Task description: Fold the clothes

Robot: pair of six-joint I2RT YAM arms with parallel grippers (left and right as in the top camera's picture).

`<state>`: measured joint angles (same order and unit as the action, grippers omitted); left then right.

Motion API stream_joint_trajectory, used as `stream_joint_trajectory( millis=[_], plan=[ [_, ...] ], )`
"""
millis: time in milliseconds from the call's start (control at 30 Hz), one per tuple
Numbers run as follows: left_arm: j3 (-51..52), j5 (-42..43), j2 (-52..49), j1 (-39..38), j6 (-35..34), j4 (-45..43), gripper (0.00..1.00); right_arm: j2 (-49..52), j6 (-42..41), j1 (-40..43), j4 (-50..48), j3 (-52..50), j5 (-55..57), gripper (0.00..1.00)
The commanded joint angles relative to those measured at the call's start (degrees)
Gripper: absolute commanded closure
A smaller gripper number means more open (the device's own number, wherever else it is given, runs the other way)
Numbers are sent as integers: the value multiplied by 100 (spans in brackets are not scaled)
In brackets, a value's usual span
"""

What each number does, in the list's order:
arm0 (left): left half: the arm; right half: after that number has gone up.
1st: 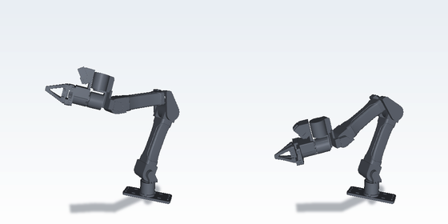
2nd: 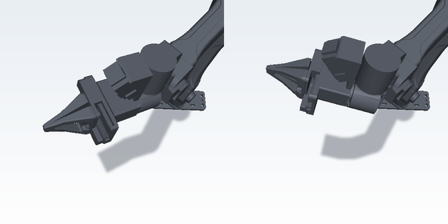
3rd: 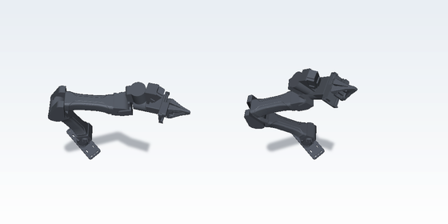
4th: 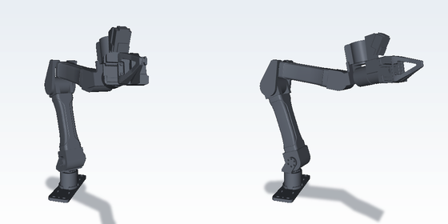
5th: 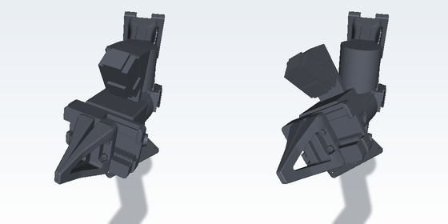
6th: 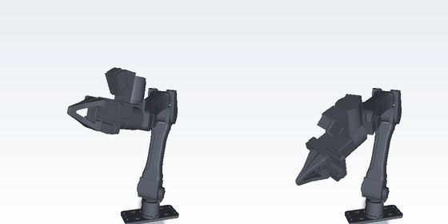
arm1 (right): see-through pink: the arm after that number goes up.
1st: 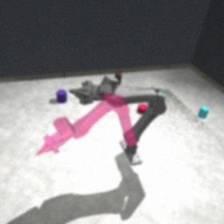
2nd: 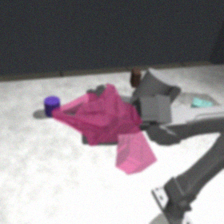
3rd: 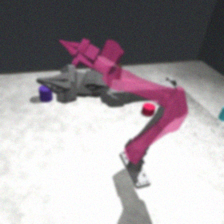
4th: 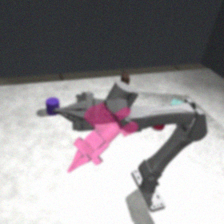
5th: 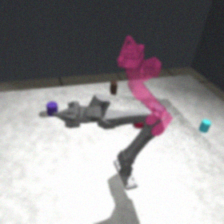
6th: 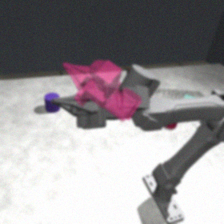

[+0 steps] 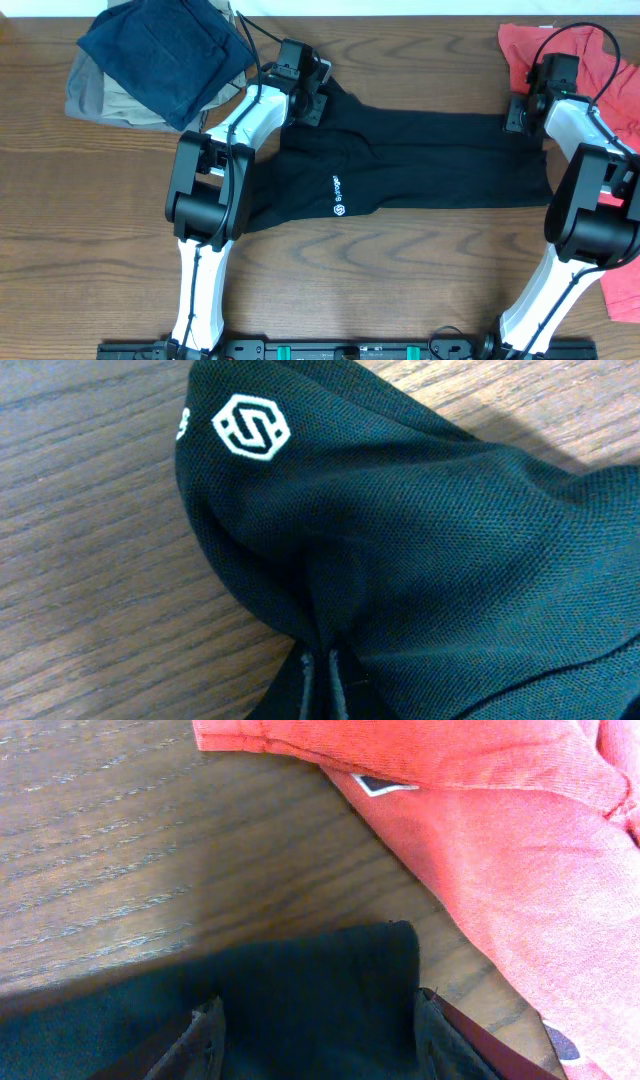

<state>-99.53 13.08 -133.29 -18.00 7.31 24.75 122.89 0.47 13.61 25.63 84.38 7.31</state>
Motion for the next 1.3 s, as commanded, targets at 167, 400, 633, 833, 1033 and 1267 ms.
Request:
stream_joint_trajectory(
  millis=[167, 400, 633, 833, 1033, 1267],
  plan=[
    [168, -221, -177, 68, -96, 219, 94, 101, -181, 293, 9, 68, -11, 30],
    [168, -219, -177, 68, -96, 221, 94, 101, -302, 476, -90, 68, -748, 32],
    [168, -219, -177, 68, -98, 219, 94, 173, -363, 476, -195, 68, -844, 51],
    [168, -219, -177, 68, -98, 221, 94, 411, -365, 476, -249, 68, -946, 60],
    [168, -214, -140, 68, -179, 225, 94, 417, -365, 516, -238, 94, -925, 83],
    [168, -219, 358, 68, -179, 280, 94, 417, -704, 649, -184, 111, -885, 99]
  ],
)
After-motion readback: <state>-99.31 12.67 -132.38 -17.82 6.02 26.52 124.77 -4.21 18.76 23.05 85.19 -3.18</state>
